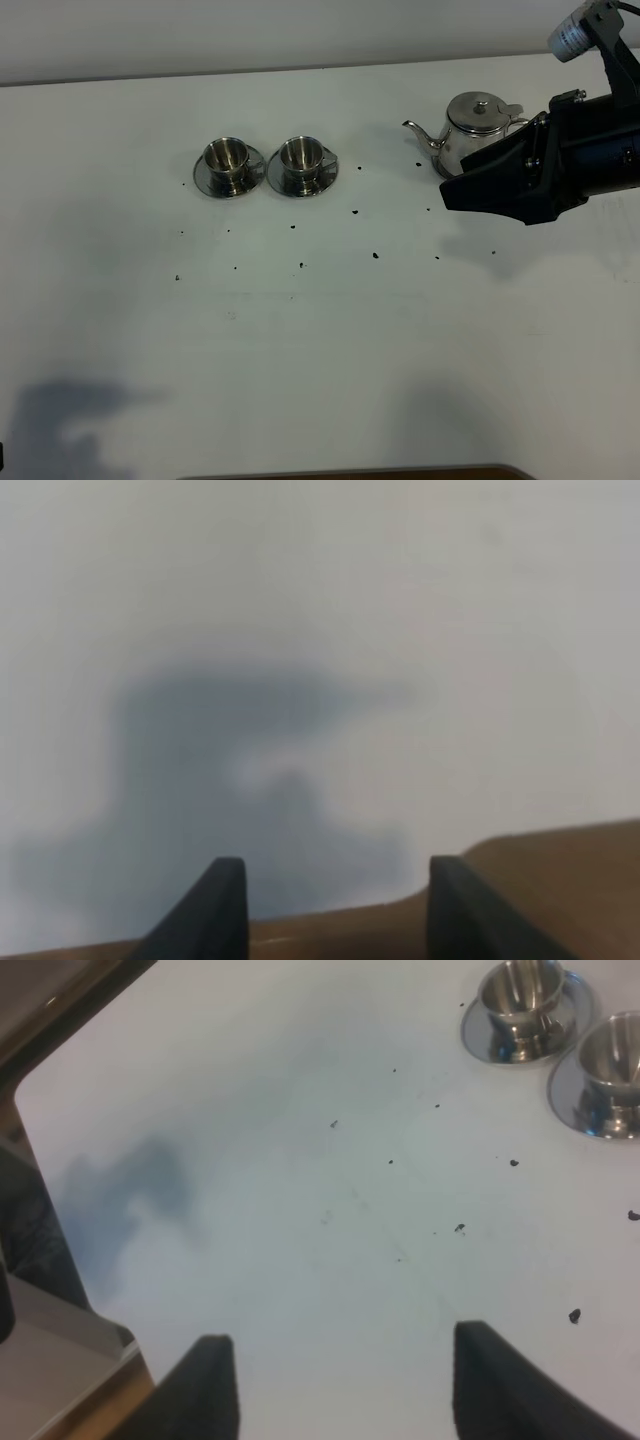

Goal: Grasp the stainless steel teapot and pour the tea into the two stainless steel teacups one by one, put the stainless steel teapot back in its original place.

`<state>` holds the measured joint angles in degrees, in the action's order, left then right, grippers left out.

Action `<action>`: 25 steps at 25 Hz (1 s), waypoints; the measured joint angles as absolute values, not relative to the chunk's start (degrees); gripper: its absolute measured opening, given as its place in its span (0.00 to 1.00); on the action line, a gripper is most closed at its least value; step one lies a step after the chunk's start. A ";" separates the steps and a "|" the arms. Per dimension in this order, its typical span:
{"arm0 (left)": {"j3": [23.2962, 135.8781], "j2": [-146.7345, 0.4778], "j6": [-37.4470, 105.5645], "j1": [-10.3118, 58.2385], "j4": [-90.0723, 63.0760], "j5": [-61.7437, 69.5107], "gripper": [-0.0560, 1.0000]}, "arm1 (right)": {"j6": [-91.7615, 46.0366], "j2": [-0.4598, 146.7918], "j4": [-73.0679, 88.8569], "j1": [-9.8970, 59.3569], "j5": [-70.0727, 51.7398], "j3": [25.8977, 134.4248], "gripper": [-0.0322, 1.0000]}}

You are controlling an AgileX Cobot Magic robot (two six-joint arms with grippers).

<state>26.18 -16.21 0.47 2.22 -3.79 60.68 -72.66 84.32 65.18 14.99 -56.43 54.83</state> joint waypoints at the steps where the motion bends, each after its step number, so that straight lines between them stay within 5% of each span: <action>1: 26.18 -15.17 0.47 1.61 -3.79 60.68 0.50 | -72.66 84.32 65.18 14.99 -56.43 54.83 0.49; 9: 26.18 -0.16 0.47 0.77 -3.84 60.94 0.50 | -72.66 84.32 65.40 14.99 -56.47 54.83 0.49; 25: 26.18 -0.48 0.47 0.77 -3.84 61.19 0.50 | -88.54 84.38 71.49 14.99 -53.13 58.25 0.49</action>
<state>26.18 -0.48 0.47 0.77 -3.84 61.19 -88.54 84.38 71.49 14.99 -53.13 58.25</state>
